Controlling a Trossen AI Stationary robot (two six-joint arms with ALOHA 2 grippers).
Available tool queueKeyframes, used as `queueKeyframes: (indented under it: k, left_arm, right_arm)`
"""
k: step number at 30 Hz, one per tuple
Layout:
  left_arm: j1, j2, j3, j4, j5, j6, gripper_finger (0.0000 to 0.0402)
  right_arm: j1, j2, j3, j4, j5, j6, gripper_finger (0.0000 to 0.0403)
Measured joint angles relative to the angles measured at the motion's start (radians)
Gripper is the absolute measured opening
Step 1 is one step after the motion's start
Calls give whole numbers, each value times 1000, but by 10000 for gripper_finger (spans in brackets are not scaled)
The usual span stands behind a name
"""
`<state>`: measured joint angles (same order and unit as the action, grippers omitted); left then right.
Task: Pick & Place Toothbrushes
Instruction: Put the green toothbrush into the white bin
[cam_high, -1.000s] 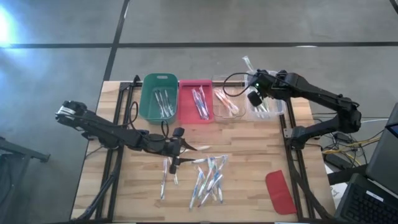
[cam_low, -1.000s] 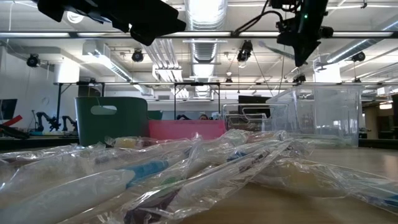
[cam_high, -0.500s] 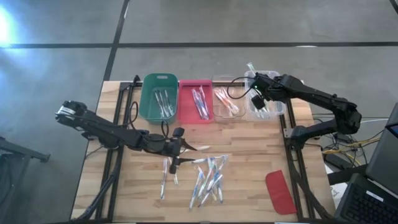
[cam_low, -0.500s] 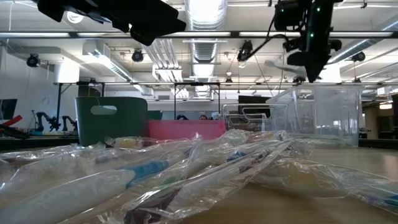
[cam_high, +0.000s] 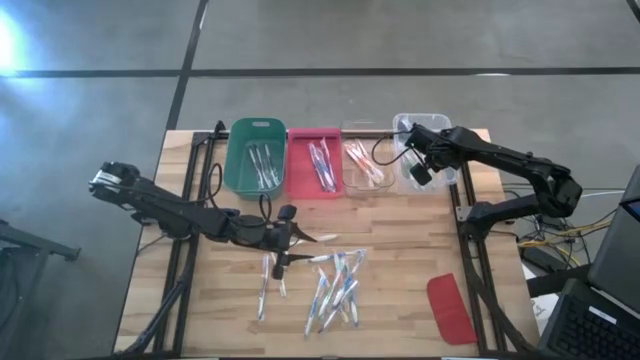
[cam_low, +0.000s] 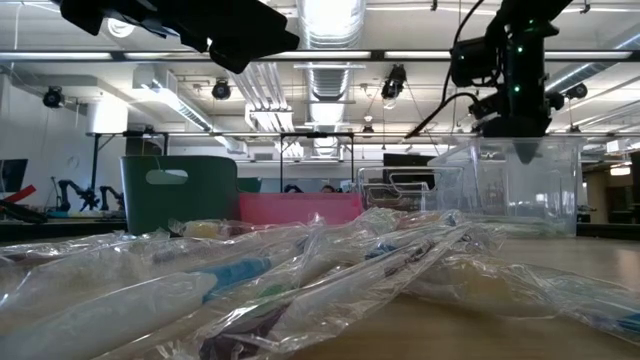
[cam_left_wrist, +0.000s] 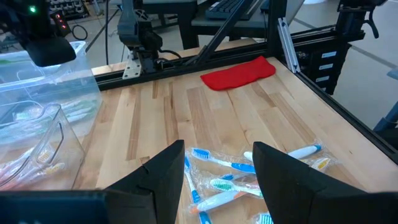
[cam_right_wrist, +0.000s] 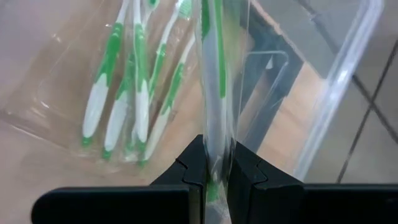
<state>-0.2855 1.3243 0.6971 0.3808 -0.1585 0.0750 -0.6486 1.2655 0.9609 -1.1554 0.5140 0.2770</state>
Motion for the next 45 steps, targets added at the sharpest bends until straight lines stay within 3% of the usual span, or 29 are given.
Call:
queueKeyframes:
  k: [22, 29, 45]
  left_arm:
    - [0, 0, 0, 0, 0, 0, 195]
    - [0, 0, 0, 0, 0, 0, 195]
    - [2, 0, 0, 9, 0, 6, 195]
  right_arm:
    - [-81, 2, 28, 44, -129, -20, 24]
    - [-168, 2, 38, 19, -280, -16, 24]
    - [-197, 2, 41, -43, -333, 8, 24]
